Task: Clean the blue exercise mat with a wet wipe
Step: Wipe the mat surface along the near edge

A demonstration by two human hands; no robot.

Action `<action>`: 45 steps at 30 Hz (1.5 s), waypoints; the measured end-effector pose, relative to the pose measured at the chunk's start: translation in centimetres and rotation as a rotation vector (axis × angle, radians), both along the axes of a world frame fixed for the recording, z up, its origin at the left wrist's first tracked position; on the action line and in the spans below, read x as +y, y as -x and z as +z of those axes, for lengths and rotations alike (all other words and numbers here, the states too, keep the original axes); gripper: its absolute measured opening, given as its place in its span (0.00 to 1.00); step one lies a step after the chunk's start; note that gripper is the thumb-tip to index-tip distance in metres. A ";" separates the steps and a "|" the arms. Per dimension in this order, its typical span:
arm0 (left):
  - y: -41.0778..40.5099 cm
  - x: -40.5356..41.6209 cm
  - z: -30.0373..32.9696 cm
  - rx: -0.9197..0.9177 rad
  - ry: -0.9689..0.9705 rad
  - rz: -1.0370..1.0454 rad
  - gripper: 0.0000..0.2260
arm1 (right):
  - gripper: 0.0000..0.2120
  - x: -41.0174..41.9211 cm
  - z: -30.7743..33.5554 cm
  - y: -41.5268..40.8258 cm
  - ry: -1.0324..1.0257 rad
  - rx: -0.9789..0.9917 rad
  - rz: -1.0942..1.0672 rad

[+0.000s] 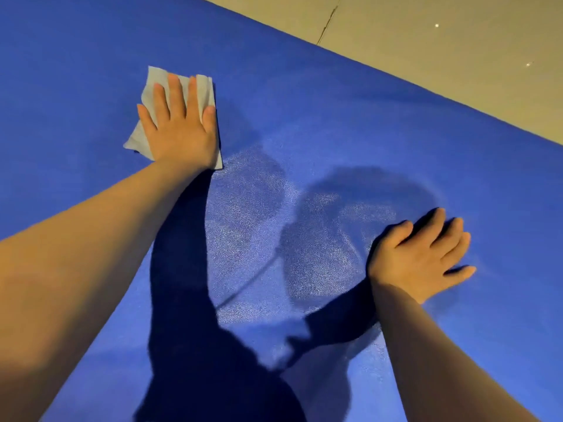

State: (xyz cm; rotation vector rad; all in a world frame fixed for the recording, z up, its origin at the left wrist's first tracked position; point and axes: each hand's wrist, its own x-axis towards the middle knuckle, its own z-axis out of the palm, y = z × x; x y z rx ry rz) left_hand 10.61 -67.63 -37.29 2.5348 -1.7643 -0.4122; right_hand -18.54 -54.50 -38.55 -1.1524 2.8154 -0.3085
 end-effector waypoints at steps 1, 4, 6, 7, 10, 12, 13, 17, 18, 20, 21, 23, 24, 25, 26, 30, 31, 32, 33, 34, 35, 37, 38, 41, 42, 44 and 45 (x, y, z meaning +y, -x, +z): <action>1.0 1.0 0.1 0.008 -0.011 -0.012 0.26 | 0.28 0.0 -0.1 -0.1 0.031 -0.011 0.010; 5.5 6.4 0.1 -0.019 -0.088 -0.179 0.27 | 0.26 0.5 0.2 -0.1 -0.015 -0.030 0.018; 8.1 11.7 -0.9 -0.035 -0.054 -0.397 0.26 | 0.27 0.5 0.3 0.1 -0.032 -0.062 0.058; 8.9 14.5 -1.2 -0.037 0.012 -0.501 0.27 | 0.28 0.6 0.3 0.3 -0.008 -0.072 0.081; 10.0 21.9 -1.6 -0.030 0.108 -0.694 0.28 | 0.30 2.4 0.7 1.4 -0.021 -0.116 0.236; 9.5 25.7 -1.4 -0.038 0.149 -0.789 0.24 | 0.29 5.9 0.8 1.8 -0.012 -0.096 0.441; 9.2 27.4 -1.4 -0.038 0.166 -0.849 0.22 | 0.30 8.5 0.9 1.6 -0.001 -0.077 0.517; 5.5 31.3 -1.6 -0.066 0.127 -0.972 0.22 | 0.29 17.7 0.7 0.3 -0.022 -0.115 0.678; 4.2 31.8 -1.5 -0.064 0.125 -0.977 0.23 | 0.28 19.1 0.9 0.4 -0.053 -0.126 0.720; 1.1 33.4 -1.3 -0.048 0.079 -0.946 0.24 | 0.28 21.9 1.6 1.3 -0.121 -0.085 0.835; -0.7 34.2 -1.1 -0.036 0.067 -0.887 0.24 | 0.28 23.1 1.9 1.9 -0.140 -0.043 0.890; -4.8 35.9 -0.7 -0.039 0.056 -0.684 0.23 | 0.30 26.0 2.6 3.2 -0.179 -0.023 0.888; -6.8 36.8 -0.3 -0.030 0.033 -0.551 0.24 | 0.30 27.6 2.7 3.5 -0.193 -0.047 0.835; -8.3 37.6 0.1 -0.010 0.019 -0.399 0.26 | 0.31 29.1 2.8 3.8 -0.199 -0.072 0.775; -8.8 38.2 0.3 0.011 0.001 -0.243 0.28 | 0.31 30.3 2.7 4.0 -0.192 -0.080 0.733; -2.5 38.2 0.2 0.048 0.055 0.048 0.29 | 0.29 31.7 2.0 4.0 -0.166 -0.056 0.691; 0.6 38.2 0.1 0.056 0.063 0.004 0.29 | 0.29 31.6 1.8 3.7 -0.160 -0.050 0.676; 3.9 38.5 -0.1 0.060 0.074 -0.095 0.29 | 0.29 31.4 1.6 3.5 -0.150 -0.047 0.664; 7.3 39.2 0.0 0.064 0.082 -0.223 0.29 | 0.29 31.3 1.5 3.3 -0.141 -0.045 0.658; 10.4 40.1 0.0 0.081 0.070 -0.363 0.28 | 0.29 31.4 1.5 3.3 -0.128 -0.043 0.657; 12.8 41.1 -0.1 0.098 0.052 -0.473 0.28 | 0.29 31.4 1.5 3.3 -0.115 -0.038 0.662; 16.2 42.1 -0.2 0.117 0.024 -0.533 0.28 | 0.28 31.5 1.4 3.5 -0.101 -0.045 0.674; 17.0 42.1 -0.1 0.131 0.011 -0.512 0.28 | 0.28 31.6 1.4 3.6 -0.093 -0.067 0.675; 15.5 41.2 1.5 0.256 0.000 -0.511 0.32 | 0.26 31.4 1.8 3.3 -0.015 -0.173 0.603; 14.3 41.1 2.1 0.312 -0.014 -0.534 0.33 | 0.25 31.1 2.4 3.1 0.049 -0.197 0.561; 11.3 41.1 2.9 0.365 0.084 -0.530 0.29 | 0.22 30.4 3.7 1.4 0.227 -0.214 0.478; 9.5 41.3 2.9 0.354 0.120 -0.483 0.27 | 0.22 30.2 4.1 -0.2 0.284 -0.245 0.453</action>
